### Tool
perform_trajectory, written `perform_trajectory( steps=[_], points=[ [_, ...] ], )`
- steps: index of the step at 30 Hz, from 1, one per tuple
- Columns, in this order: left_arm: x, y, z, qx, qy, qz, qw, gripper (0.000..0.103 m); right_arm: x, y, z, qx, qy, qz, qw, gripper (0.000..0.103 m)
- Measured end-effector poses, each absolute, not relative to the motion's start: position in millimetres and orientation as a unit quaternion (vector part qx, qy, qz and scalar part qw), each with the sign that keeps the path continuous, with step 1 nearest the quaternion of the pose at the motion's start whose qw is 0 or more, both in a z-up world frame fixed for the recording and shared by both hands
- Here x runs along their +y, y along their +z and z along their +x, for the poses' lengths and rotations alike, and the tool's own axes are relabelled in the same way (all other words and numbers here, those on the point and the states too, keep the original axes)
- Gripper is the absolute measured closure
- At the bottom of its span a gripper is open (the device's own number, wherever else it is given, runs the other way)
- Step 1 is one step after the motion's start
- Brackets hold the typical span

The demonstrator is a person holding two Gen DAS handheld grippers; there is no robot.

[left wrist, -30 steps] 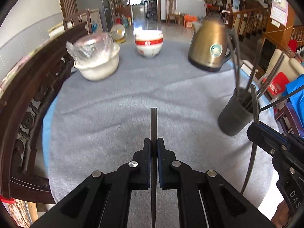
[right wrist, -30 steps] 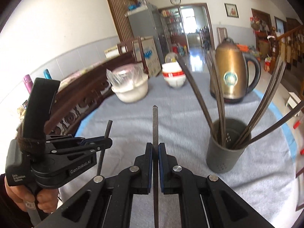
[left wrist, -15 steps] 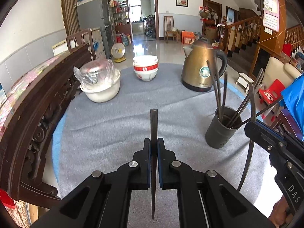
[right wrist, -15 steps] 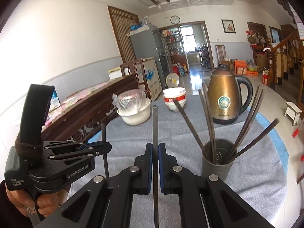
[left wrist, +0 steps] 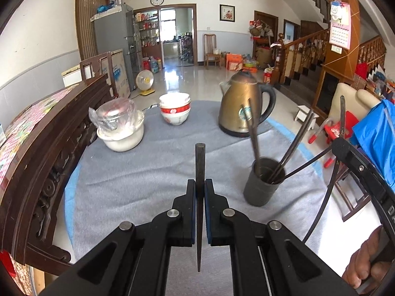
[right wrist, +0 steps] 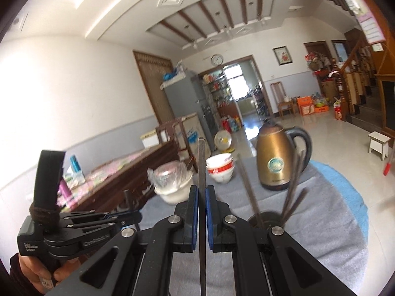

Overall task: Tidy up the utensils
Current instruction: 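Lift both held chopsticks up toward the grey holder, then lower the right tool's chopstick into the holder while the left tool lowers its own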

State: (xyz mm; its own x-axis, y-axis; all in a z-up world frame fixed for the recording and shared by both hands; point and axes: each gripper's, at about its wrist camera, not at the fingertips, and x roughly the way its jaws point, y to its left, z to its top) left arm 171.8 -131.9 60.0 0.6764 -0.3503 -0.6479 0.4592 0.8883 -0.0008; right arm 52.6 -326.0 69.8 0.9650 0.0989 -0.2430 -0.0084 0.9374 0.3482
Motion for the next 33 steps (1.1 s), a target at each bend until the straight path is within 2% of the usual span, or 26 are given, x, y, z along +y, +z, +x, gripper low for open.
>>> perform_trajectory(
  steps=[13,20,24,33],
  points=[
    [-156.3,125.0,170.5,0.286,-0.292,0.019,0.913,0.096,-383.2,95.0,45.7,0.051,-0.039,0.214,0.975,0.096],
    [-176.9,148.3,180.8,0.245,-0.305,-0.021,0.920,0.096,-388.1,104.4,61.8,0.001,-0.092,0.197,0.976,0.096],
    [-191.9,147.6,190.0,0.219,-0.299,-0.042,0.928,0.096,-385.6,101.3,71.8,-0.029,-0.133,0.189,0.973,0.096],
    [-229.2,119.3,209.1,0.179,-0.279,-0.045,0.942,0.096,-378.5,81.6,104.9,-0.038,-0.188,0.181,0.964,0.096]
  ],
)
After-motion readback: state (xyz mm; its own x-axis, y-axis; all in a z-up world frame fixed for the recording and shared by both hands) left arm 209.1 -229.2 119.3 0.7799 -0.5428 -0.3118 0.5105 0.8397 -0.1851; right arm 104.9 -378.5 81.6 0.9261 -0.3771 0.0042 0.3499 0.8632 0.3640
